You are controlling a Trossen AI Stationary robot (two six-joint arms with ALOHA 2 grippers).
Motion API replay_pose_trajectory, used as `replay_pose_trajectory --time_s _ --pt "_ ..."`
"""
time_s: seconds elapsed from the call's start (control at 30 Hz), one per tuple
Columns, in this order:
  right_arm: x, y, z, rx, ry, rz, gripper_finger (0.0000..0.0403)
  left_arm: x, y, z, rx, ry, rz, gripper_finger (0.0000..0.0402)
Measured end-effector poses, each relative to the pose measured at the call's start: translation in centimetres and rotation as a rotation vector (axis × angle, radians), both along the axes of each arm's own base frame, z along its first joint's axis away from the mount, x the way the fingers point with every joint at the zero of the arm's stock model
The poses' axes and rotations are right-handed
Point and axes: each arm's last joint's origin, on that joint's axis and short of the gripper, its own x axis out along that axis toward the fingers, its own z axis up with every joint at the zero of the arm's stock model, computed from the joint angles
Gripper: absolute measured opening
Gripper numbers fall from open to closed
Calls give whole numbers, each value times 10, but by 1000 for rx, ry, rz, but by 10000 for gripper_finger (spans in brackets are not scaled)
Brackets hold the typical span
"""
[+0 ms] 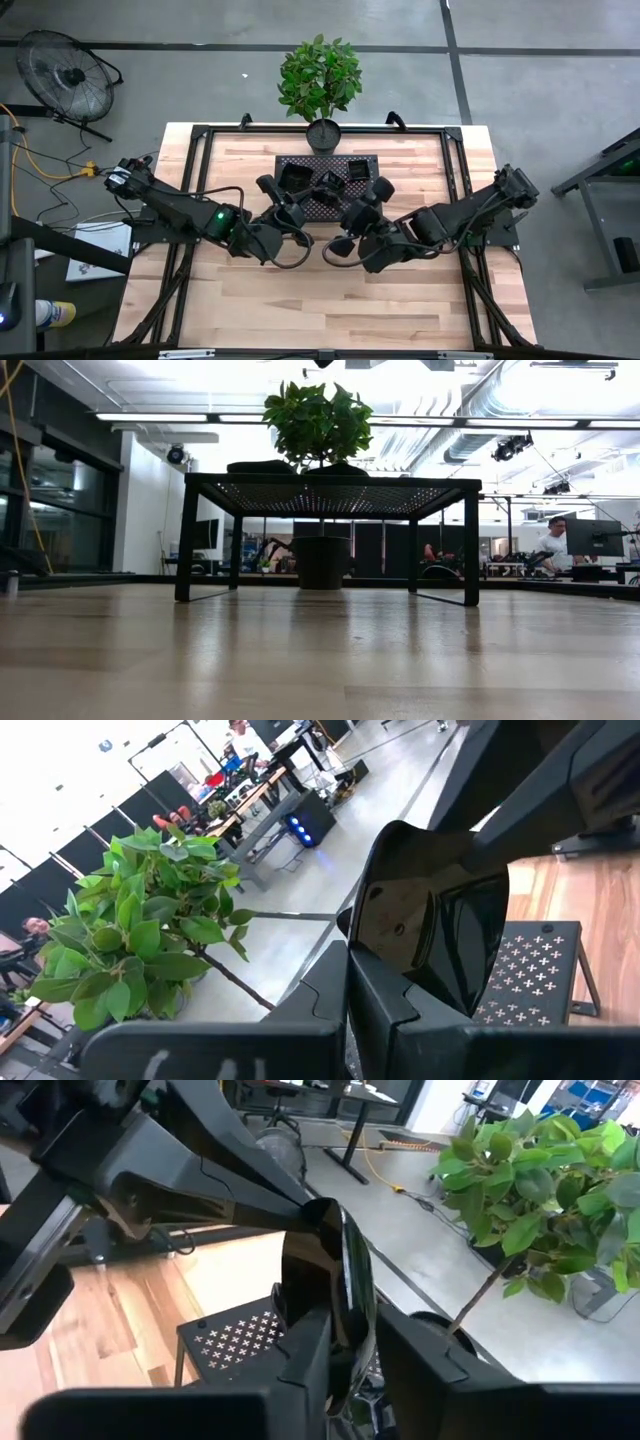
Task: Pick & Place Mini shaped plates
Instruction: Stack the black leaf-shaped plate on top of the other black leaf-shaped plates on the shelf
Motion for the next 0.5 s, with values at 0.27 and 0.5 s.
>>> replay_pose_trajectory --time_s 0.27,0.5 --pt "0 0 0 -9 13 10 18 0 0 0 1 0 3 0" --pt "1 -2 0 -11 31 23 4 0 0 0 3 0 5 0"
